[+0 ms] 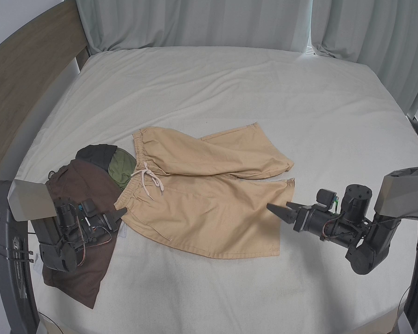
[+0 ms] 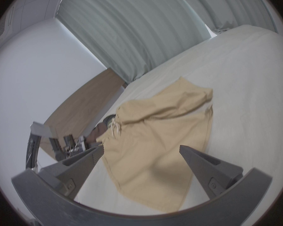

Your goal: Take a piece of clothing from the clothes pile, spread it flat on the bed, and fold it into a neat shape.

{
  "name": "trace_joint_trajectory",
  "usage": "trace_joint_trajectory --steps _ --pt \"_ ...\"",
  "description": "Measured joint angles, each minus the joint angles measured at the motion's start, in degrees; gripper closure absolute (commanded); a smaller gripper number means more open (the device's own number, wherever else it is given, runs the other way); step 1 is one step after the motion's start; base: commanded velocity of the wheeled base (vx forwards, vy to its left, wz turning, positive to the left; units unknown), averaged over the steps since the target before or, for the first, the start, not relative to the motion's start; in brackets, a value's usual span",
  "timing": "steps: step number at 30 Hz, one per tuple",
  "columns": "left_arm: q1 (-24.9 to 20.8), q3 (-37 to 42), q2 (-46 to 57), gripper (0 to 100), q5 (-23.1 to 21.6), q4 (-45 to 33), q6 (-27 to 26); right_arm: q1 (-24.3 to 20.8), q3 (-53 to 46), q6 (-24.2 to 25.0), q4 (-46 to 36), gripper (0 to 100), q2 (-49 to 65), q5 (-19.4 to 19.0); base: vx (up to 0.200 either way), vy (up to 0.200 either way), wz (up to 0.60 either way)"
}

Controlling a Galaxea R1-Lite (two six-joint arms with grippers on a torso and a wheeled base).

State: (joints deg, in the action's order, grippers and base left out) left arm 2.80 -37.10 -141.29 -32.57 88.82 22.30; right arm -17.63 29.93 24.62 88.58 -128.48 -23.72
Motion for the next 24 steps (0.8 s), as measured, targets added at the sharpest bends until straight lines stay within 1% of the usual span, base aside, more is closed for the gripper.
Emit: trace_joint_trajectory --steps 6,9,13,24 --pt "0.00 0.13 -0.02 100 -0.02 0.05 -0.10 0.33 -6.95 -4.79 -0.11 0 -0.22 -4.88 0.000 0.000 0.00" --pt "0.00 0.22 -0.02 100 -0.02 0.11 -0.13 0.51 -9.46 -7.90 -0.12 0 -1.01 -6.22 0.000 0.000 0.00" --pt "-0.05 0.24 0.00 100 -0.02 0.11 -0.18 1.07 -11.35 -9.83 -0.15 0 -2.89 -6.60 0.000 0.000 0.00" --pt "-0.09 0.24 -0.02 100 -0.10 0.11 -0.18 1.34 -11.17 -9.98 -0.17 0 -7.22 -6.62 0.000 0.000 0.00"
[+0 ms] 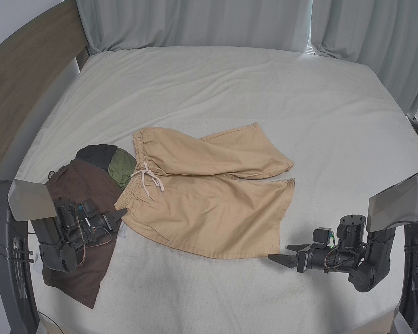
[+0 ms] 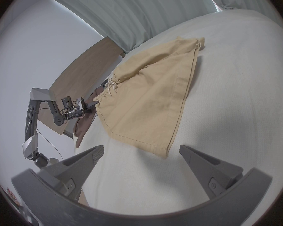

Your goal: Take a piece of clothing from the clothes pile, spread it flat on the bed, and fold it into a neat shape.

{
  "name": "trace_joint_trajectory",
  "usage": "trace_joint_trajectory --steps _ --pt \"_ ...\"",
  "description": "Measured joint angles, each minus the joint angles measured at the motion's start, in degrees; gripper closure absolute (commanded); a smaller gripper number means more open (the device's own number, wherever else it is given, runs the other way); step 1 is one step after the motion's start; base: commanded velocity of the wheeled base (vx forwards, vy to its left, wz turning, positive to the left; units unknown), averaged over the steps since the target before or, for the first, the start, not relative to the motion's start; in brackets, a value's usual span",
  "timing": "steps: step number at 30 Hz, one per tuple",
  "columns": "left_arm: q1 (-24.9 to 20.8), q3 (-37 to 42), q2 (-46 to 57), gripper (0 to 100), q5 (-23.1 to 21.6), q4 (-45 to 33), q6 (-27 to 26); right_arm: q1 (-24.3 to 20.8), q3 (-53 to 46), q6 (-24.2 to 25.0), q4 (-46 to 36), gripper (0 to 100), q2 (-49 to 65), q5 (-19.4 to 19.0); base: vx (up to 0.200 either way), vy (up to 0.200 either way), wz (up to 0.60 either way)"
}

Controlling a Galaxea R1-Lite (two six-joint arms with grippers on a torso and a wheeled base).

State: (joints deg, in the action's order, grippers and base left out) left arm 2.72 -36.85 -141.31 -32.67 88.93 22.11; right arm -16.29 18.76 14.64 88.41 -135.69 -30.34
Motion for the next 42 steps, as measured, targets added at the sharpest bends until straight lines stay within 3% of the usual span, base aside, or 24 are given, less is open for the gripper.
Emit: trace_joint_trajectory --steps 31,32,42 --pt "-0.02 0.04 0.02 100 -0.01 -0.02 0.00 -2.04 8.22 6.97 0.39 0 -7.55 0.27 0.000 0.000 0.00" --pt "-0.02 0.04 0.02 100 -0.04 0.00 0.00 -2.04 8.22 7.01 0.39 100 -7.56 0.24 0.000 0.000 0.00" --pt "0.00 0.04 0.02 100 -0.09 0.00 0.00 -1.93 8.55 7.12 0.06 100 -7.78 0.27 0.000 0.000 0.00"
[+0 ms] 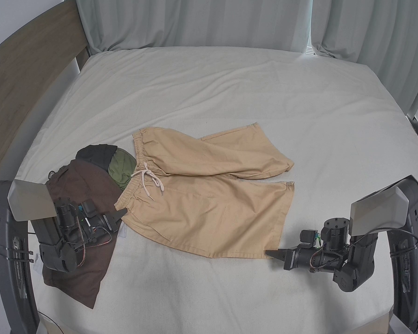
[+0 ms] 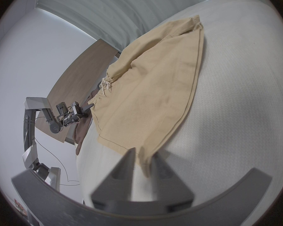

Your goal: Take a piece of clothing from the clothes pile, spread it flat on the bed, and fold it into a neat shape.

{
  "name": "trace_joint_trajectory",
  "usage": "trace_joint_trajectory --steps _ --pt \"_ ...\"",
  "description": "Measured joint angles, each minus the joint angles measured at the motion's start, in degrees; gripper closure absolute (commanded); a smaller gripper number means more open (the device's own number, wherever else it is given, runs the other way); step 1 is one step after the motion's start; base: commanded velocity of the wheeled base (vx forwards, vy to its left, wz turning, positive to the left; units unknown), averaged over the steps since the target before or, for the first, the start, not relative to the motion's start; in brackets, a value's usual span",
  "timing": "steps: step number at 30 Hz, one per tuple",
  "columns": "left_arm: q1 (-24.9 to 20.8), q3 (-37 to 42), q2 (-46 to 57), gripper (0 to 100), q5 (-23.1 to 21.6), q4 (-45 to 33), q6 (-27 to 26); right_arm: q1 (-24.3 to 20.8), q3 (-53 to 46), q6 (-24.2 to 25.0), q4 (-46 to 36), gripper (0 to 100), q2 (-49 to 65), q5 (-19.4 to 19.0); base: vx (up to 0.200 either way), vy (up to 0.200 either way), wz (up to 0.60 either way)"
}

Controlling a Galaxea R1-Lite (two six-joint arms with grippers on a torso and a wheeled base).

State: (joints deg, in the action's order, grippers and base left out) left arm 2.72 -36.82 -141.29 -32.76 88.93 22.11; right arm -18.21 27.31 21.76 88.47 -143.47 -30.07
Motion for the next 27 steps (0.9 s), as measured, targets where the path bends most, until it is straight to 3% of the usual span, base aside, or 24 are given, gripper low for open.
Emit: trace_joint_trajectory --steps 14,27 --pt "0.00 0.66 0.13 100 -0.06 0.07 -0.17 0.85 -2.62 -0.72 0.10 100 1.66 0.73 0.000 0.000 0.00" --pt "-1.05 11.48 5.10 100 -0.72 0.05 -0.24 3.17 -11.80 -4.11 0.02 100 7.20 1.34 0.000 0.000 0.00"
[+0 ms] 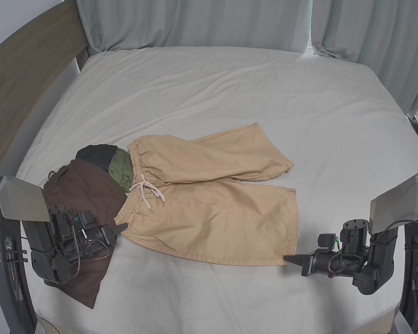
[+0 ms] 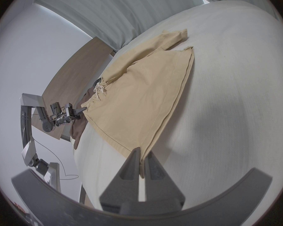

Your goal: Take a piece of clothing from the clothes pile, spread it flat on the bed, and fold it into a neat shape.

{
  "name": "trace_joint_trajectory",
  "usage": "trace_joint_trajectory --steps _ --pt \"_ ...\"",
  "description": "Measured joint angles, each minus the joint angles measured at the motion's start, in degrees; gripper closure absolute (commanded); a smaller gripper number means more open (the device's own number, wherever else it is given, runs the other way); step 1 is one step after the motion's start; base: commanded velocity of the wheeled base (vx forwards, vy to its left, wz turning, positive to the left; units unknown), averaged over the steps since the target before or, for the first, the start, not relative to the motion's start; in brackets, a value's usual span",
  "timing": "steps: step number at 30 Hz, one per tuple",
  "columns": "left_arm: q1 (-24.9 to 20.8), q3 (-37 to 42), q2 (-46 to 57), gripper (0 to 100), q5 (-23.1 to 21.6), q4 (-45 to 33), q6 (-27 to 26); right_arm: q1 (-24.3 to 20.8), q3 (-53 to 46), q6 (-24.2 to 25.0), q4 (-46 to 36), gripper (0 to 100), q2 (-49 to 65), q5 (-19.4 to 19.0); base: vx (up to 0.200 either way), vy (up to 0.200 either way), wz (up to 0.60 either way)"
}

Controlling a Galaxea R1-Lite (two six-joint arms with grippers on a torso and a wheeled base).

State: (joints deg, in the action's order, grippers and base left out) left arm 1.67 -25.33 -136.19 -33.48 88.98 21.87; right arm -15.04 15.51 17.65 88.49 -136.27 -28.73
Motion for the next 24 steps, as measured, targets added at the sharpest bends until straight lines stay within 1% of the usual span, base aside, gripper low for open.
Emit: trace_joint_trajectory --steps 4,7,9,15,24 --pt "-0.93 3.89 2.15 100 -0.29 0.00 -0.34 0.80 -2.97 -2.22 0.02 100 0.74 -0.17 0.000 0.000 0.00" --pt "-1.45 5.74 3.50 100 -0.33 0.00 -2.15 1.29 -4.57 -3.10 0.07 100 1.06 -0.33 0.000 0.000 0.00" --pt "-1.65 6.49 4.22 100 -0.13 0.00 -4.11 1.57 -5.12 -3.27 0.07 100 1.21 -0.41 0.000 0.000 0.00" --pt "-2.07 7.86 5.21 100 0.12 -0.02 -6.49 1.82 -5.62 -3.38 0.09 100 1.38 -0.41 0.000 0.000 0.00" --pt "-1.72 10.26 6.23 100 -0.18 0.00 -7.03 1.85 -6.69 -3.56 0.00 100 1.45 -0.52 0.000 0.000 0.00"
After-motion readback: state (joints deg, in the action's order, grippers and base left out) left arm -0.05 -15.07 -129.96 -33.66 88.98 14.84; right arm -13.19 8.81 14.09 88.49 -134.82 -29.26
